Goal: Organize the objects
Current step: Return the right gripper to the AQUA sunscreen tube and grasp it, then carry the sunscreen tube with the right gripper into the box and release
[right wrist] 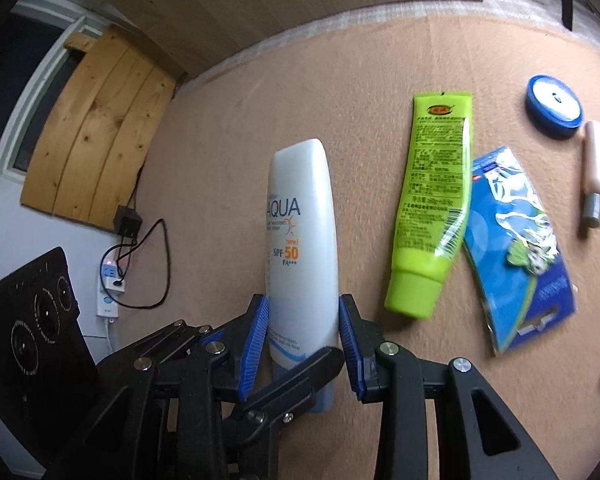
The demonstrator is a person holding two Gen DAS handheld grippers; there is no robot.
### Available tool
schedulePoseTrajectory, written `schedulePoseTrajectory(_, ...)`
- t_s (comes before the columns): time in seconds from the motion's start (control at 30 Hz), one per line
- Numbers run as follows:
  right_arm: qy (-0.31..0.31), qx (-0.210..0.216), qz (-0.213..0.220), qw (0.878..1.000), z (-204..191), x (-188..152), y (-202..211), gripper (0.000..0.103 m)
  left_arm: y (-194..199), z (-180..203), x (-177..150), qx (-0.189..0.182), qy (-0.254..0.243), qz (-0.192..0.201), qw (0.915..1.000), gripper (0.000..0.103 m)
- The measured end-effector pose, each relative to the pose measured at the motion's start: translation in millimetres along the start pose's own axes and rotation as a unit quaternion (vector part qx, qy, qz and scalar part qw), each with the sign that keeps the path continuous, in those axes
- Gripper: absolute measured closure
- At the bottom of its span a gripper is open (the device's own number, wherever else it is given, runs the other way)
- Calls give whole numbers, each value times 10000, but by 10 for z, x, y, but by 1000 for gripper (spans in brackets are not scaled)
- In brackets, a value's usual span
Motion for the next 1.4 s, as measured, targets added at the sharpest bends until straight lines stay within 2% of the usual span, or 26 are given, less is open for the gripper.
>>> schedulePoseTrajectory(0.3,-89,-66,411,9991,280,-25,597,70,121,636,23,-132,-433,169,9988,51)
schedulePoseTrajectory(0.53,-395,-225,862,9952,783,31,1275,70,-13,1502,95,-408,-939,204,9945,51)
schedulePoseTrajectory(0.8,-932,-532,1365,9848,1644,-32,2102,70,-326,2679,85,-903,-1544,103,9838,51)
schedulePoseTrajectory(1.07,-1466,-945,1718,9696,2522,-234,2876,70,-681,3853,-119,-1448,-2080,-117,9673,51)
schedulePoseTrajectory(1.23,-1738,-1104,1779,9623,2913,-408,3111,70,-899,4323,-261,-1636,-2272,-333,9594,51)
schedulePoseTrajectory(1.4,-1821,-1171,1802,9595,3087,-506,3235,71,-1014,4541,-324,-1702,-2404,-410,9548,51)
Point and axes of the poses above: each gripper's, at about its wrist camera, not at the fingertips, and y roughly against the way its jaws point, z to its right, x to its top, the point moved 5 cm from there along -y, roughly the way its jaws point, and after that the axes turned 6 degrees about z, right-handed, at the moved point
